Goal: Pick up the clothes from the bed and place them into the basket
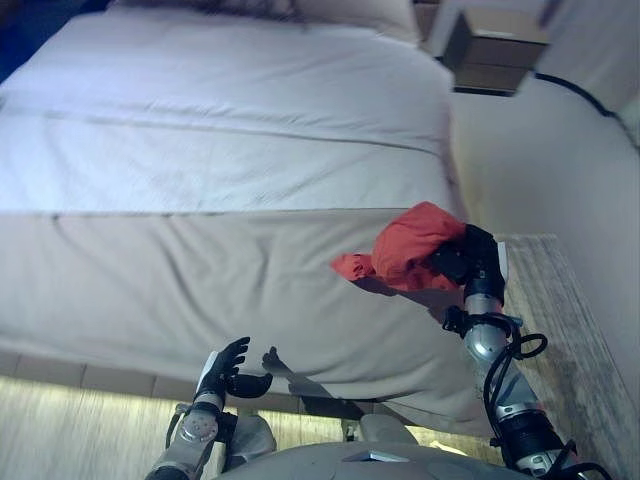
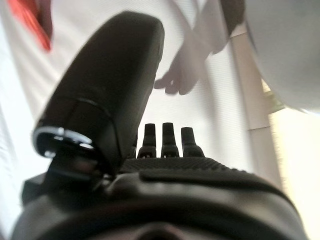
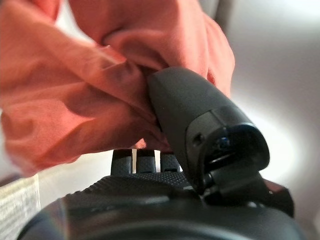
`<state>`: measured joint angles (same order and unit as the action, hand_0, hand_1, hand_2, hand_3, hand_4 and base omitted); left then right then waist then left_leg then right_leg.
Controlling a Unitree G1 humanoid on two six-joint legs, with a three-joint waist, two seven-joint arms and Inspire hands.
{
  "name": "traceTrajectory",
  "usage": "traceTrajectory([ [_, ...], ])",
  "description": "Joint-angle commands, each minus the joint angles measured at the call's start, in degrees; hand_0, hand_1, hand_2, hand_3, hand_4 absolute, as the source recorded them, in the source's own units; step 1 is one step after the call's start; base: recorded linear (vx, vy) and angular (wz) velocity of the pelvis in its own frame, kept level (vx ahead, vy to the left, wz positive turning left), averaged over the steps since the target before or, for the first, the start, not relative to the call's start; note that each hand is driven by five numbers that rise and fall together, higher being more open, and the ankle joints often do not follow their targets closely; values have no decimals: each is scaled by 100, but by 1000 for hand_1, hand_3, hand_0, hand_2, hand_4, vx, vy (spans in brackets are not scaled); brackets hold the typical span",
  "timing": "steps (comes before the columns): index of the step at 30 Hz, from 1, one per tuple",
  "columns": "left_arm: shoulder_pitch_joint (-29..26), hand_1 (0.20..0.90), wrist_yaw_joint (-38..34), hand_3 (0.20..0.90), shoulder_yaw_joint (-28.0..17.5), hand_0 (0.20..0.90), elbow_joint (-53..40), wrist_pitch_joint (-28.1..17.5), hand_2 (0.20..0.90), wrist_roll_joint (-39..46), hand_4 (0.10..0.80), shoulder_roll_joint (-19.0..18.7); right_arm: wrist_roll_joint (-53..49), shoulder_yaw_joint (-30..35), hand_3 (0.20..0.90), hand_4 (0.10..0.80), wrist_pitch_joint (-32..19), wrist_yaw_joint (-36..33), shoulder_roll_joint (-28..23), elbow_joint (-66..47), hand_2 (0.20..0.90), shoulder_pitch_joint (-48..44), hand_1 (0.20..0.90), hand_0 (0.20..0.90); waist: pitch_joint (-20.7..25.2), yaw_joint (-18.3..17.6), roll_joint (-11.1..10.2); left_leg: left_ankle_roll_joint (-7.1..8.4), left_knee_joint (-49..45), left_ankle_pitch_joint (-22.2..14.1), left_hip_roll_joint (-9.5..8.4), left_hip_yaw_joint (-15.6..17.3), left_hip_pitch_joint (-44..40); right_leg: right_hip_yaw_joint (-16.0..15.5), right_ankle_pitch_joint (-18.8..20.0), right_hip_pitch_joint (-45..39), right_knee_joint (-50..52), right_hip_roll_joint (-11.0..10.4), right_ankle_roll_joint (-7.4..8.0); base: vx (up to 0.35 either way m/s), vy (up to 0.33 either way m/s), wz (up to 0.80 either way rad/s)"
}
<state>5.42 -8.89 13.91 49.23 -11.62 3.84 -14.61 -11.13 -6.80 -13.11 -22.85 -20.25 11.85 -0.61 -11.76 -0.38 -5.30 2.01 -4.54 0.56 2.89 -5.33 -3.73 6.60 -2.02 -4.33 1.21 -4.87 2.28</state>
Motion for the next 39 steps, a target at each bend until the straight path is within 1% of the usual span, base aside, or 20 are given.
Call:
traceTrajectory([
  [1, 23, 900, -240, 900, 186, 900, 288, -313, 900, 181, 800, 342, -215, 22, 200, 100, -791, -347, -187, -687, 300, -395, 300, 300, 439, 17, 185, -400, -404, -797, -733, -737, 328, 26, 74, 202, 166, 285, 32, -57, 71, -211],
  [3, -104, 900, -188, 900, 229, 900, 472, -384, 900, 87, 800, 375, -326, 88, 200, 100, -931, -936, -9, -607, 300, -348, 300, 300, 479, -64, 239, -465, -256, -836, -723, -532, 220, 109, 216, 326, 127, 239, 162, -100, 135, -173],
  [6, -192, 900, -52, 900, 288, 900, 620, -396, 900, -66, 800, 346, -450, 190, 200, 100, -944, -1160, 73, -575, 300, -275, 300, 300, 495, -149, 290, -467, -110, -811, -707, -401, 108, 110, 347, 371, 82, 156, 262, -60, 150, -89],
  [7, -257, 900, 33, 900, 459, 900, 732, -426, 900, -125, 800, 253, -386, 277, 200, 100, -903, -1355, 133, -600, 300, -185, 300, 300, 517, -239, 344, -510, 101, -766, -722, -288, 15, 131, 476, 417, 21, 38, 390, -68, 144, -74],
  [8, -276, 900, 58, 900, 479, 900, 759, -418, 900, -119, 800, 221, -416, 295, 200, 100, -872, -1362, 141, -601, 300, -170, 300, 300, 527, -258, 350, -520, 157, -752, -728, -265, 0, 118, 517, 459, 18, -7, 432, -105, 194, -77],
  [10, -298, 900, 120, 900, 526, 900, 907, -382, 900, -172, 800, 95, -557, 384, 200, 100, -756, -1387, 167, -597, 300, -125, 300, 300, 538, -321, 362, -553, 289, -783, -745, -115, -99, -54, 789, 740, 42, -216, 614, -81, 102, -84],
  [12, -245, 900, 78, 900, 482, 900, 1024, -347, 900, -197, 800, 19, -686, 415, 200, 100, -660, -1129, 219, -444, 300, -179, 300, 300, 524, -204, 357, -514, 447, -736, -715, 249, -198, -876, 990, 891, 200, -460, 724, -90, 58, -73],
  [13, -223, 900, 64, 900, 448, 900, 1029, -318, 900, -186, 800, 0, -730, 416, 200, 100, -626, -1055, 229, -409, 300, -210, 300, 300, 515, -161, 360, -501, 517, -702, -700, 378, -235, -1129, 1061, 935, 309, -509, 745, -144, 46, -98],
  [14, -190, 900, 42, 900, 366, 900, 1022, -287, 900, -147, 800, -49, -792, 388, 200, 100, -544, -955, 242, -369, 300, -269, 300, 300, 498, -55, 388, -481, 659, -605, -643, 670, -293, -1634, 1142, 984, 597, -607, 761, -200, 66, -108],
  [15, -184, 900, 62, 900, 291, 900, 1004, -272, 900, -134, 800, -92, -779, 344, 200, 100, -523, -953, 252, -349, 300, -306, 300, 300, 484, 41, 443, -469, 763, -507, -574, 897, -324, -1917, 1096, 965, 886, -671, 732, -258, 77, -121],
  [19, -253, 900, 115, 900, 162, 900, 1076, -322, 900, -18, 800, -156, -696, 188, 200, 100, -714, -1126, 336, -379, 300, -396, 300, 300, 517, 347, 657, -516, 820, -304, -330, 1438, -177, -2483, 722, 672, 1748, -923, 495, -210, 29, -89],
  [21, -284, 900, 93, 900, 111, 900, 1137, -374, 900, 59, 800, -136, -593, 109, 200, 100, -883, -1141, 404, -387, 300, -480, 300, 300, 564, 491, 665, -518, 760, -304, -238, 1685, -97, -2749, 608, 432, 1791, -1069, 463, -115, -65, -74],
  [22, -283, 900, 74, 900, 86, 900, 1160, -409, 900, 82, 800, -116, -509, 76, 200, 100, -954, -1155, 444, -421, 300, -511, 300, 300, 583, 558, 637, -505, 732, -288, -207, 1830, -45, -2859, 516, 248, 1695, -1086, 495, -92, -165, -76],
  [23, -275, 900, 21, 900, 60, 900, 1171, -451, 900, 164, 800, -96, -401, -32, 200, 100, -1035, -1197, 471, -474, 300, -580, 300, 300, 565, 658, 550, -437, 626, -285, -179, 1987, -28, -2947, 318, -65, 1246, -1002, 476, -112, -218, -96],
  [26, -310, 900, -14, 900, -64, 900, 1163, -496, 900, 192, 800, 21, 38, -173, 200, 100, -1161, -1486, 386, -668, 300, -720, 300, 300, 585, 763, 386, -236, 353, -209, -14, 2010, 295, -2818, 106, -363, 206, -613, 460, -82, -234, -132],
  [29, -358, 900, 75, 900, -31, 900, 1164, -580, 900, 4, 800, 136, 291, -102, 200, 100, -1042, -1755, 135, -822, 300, -900, 300, 300, 616, 787, 338, -92, 373, -71, 158, 2044, 466, -2799, 19, -432, -78, -458, 428, -75, -138, -51],
  [32, -280, 900, 63, 900, 53, 900, 1108, -725, 900, -177, 800, 218, 233, 47, 200, 100, -1216, -1896, 1, -866, 300, -885, 300, 300, 628, 787, 319, -75, 380, -12, 193, 1950, 518, -2825, 24, -411, -66, -431, 414, -23, -69, -21],
  [35, -221, 900, -59, 900, 32, 900, 1128, -756, 900, -156, 800, 260, 883, 103, 200, 100, -1586, -2048, -93, -1143, 300, -832, 300, 300, 638, 760, 355, -44, 454, 3, 173, 1871, 460, -2844, 12, -421, -93, -405, 399, -6, -11, -1],
  [36, -186, 900, -54, 900, -45, 900, 1199, -796, 900, -204, 800, 239, 1218, 69, 200, 100, -1604, -2130, -208, -1383, 300, -835, 300, 300, 657, 748, 387, -33, 505, 9, 159, 1841, 409, -2867, -4, -429, -83, -408, 393, 19, 25, -5],
  [39, -123, 900, -53, 900, -158, 900, 1302, -815, 900, -305, 800, 183, 1236, 56, 200, 100, -1502, -2073, -340, -1585, 300, -810, 300, 300, 688, 728, 420, -8, 571, 19, 143, 1813, 328, -2898, -16, -446, -77, -414, 392, 22, 24, -10],
])
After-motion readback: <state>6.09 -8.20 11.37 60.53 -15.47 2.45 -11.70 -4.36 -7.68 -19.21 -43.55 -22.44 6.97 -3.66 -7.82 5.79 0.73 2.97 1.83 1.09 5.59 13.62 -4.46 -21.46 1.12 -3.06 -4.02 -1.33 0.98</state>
